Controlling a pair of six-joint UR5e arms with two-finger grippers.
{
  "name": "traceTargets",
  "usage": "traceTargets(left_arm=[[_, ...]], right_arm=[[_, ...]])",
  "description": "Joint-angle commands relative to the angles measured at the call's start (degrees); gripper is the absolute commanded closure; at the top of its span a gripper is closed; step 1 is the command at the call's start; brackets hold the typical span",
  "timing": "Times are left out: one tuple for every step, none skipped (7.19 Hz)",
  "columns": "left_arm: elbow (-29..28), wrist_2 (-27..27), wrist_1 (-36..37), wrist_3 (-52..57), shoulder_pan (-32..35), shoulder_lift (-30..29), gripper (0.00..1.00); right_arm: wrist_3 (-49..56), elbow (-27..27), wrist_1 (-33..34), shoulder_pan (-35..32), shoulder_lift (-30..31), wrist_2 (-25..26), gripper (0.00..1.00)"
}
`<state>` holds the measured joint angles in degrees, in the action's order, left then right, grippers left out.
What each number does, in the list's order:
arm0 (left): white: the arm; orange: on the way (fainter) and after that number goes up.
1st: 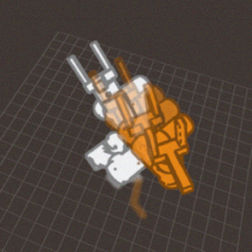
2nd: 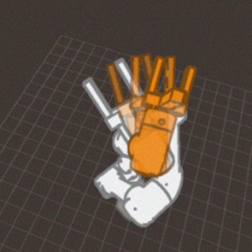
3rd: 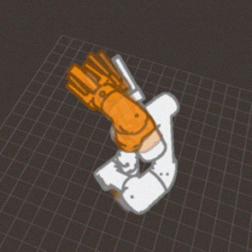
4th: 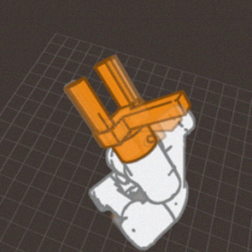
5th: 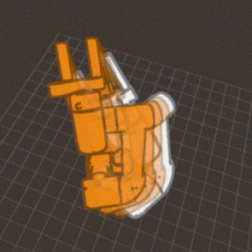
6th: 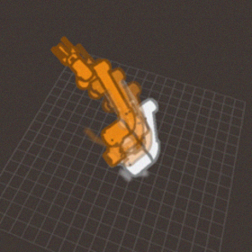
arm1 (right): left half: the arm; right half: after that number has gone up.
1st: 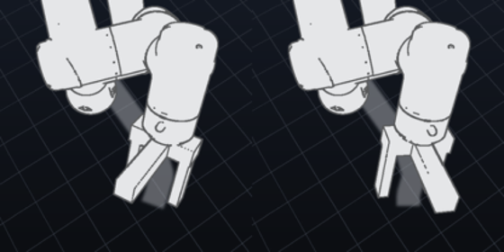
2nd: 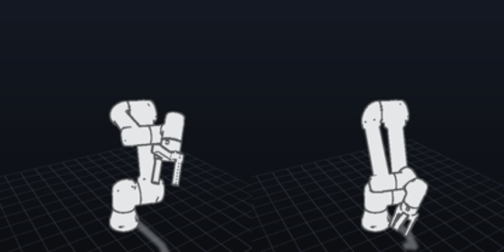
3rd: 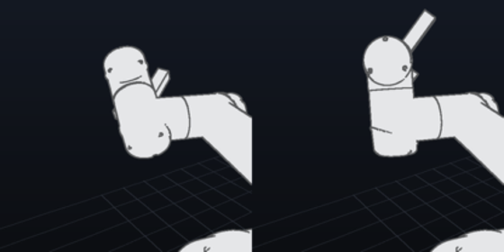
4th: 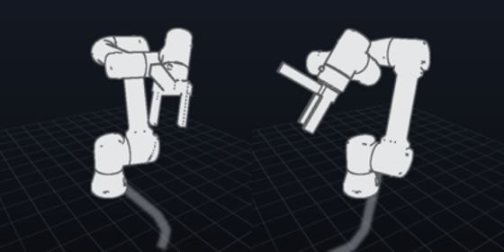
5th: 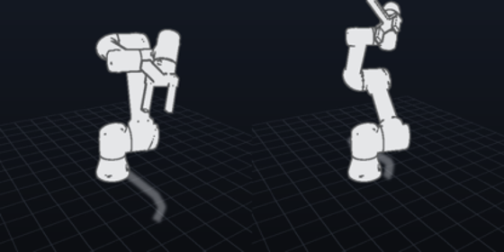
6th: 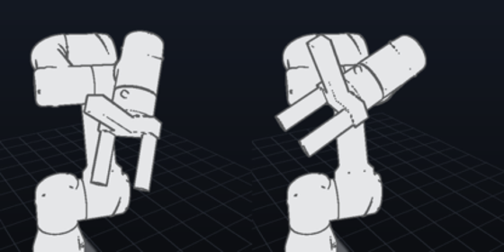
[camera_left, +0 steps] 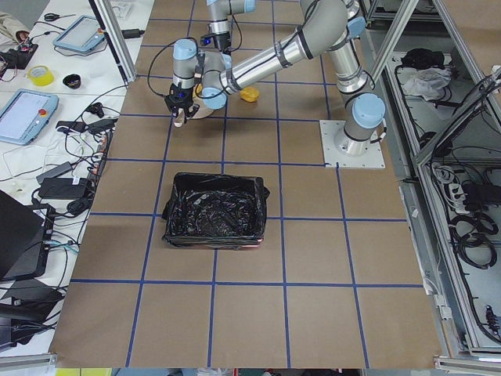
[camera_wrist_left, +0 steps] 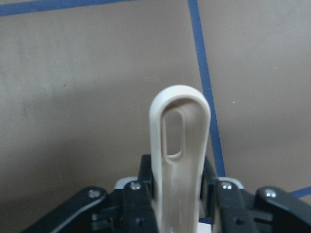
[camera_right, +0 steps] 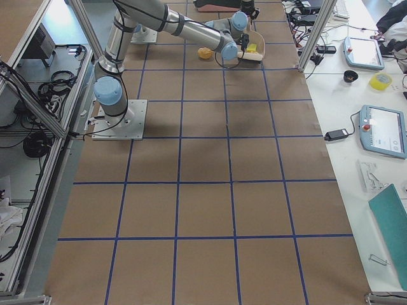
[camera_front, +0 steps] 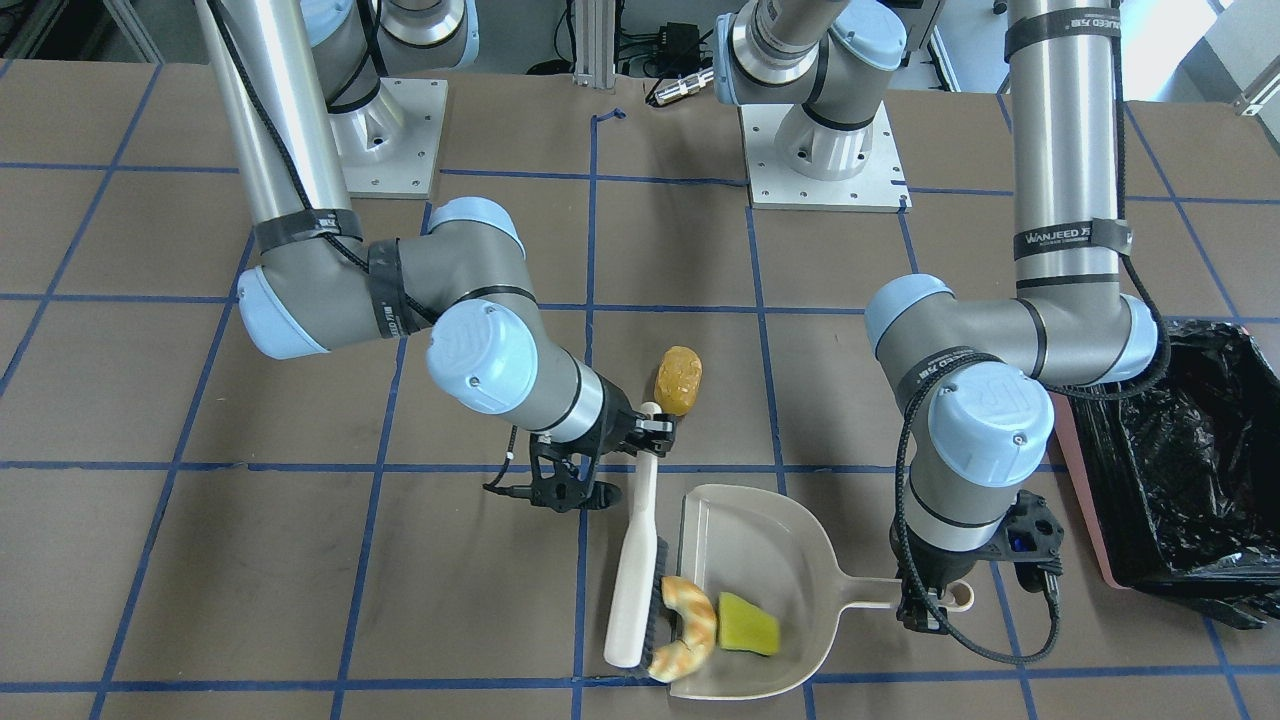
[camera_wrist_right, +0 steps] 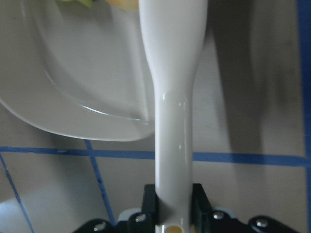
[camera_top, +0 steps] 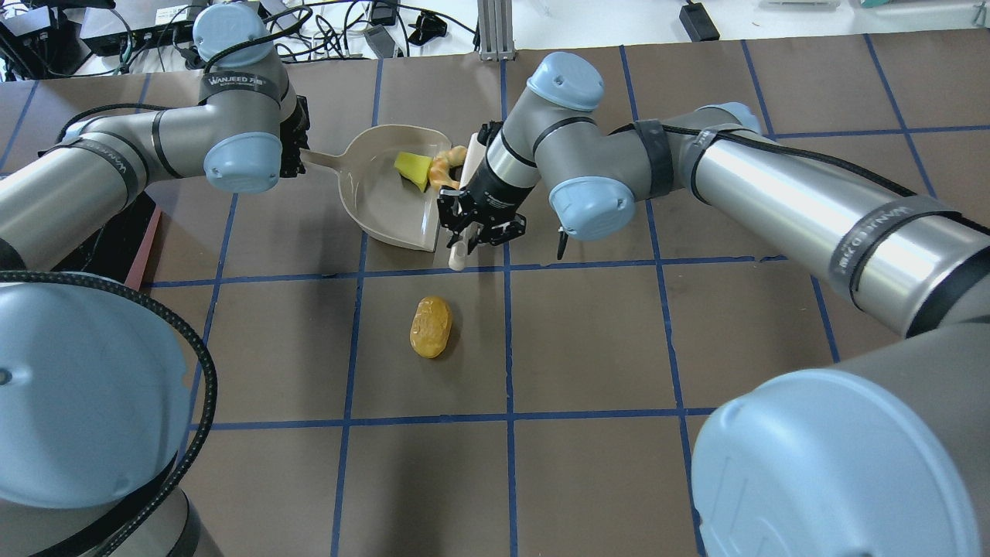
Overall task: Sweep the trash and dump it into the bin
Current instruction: 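Sweep the sponge and curled piece into the dustpan with the right gripper's brush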
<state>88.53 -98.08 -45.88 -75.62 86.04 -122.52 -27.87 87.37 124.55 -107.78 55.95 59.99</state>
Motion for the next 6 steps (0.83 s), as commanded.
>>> traceTargets(left_arm=[[-0.1, 0.1, 0.0, 0.0, 0.0, 0.0, 1.0], [-0.1, 0.1, 0.0, -0.1, 0.0, 0.0, 1.0], [-0.1, 0.2, 0.0, 0.0, 0.0, -0.1, 1.0], [-0.1, 0.4, 0.0, 0.3, 0.0, 0.0, 1.0], [-0.1, 0.5, 0.0, 0.6, 0.0, 0.3, 1.0], [0.1, 0.5, 0.0, 0.8, 0.0, 0.8, 1.0]], right_arm=[[-6.9, -7.4, 1.2, -3.1, -4.7, -0.9, 1.0], [-7.0, -7.4, 1.1, -3.1, -4.5, -0.4, 1.0], [-6.8, -7.6, 0.0, -3.0, -3.8, 0.3, 1.0], [-5.4, -7.7, -2.6, -3.0, -3.0, 5.9, 1.0], [-3.4, -7.7, -4.3, -3.1, -2.4, 10.4, 1.0], [-1.7, -7.7, -9.8, -3.1, -0.5, 14.5, 1.0]])
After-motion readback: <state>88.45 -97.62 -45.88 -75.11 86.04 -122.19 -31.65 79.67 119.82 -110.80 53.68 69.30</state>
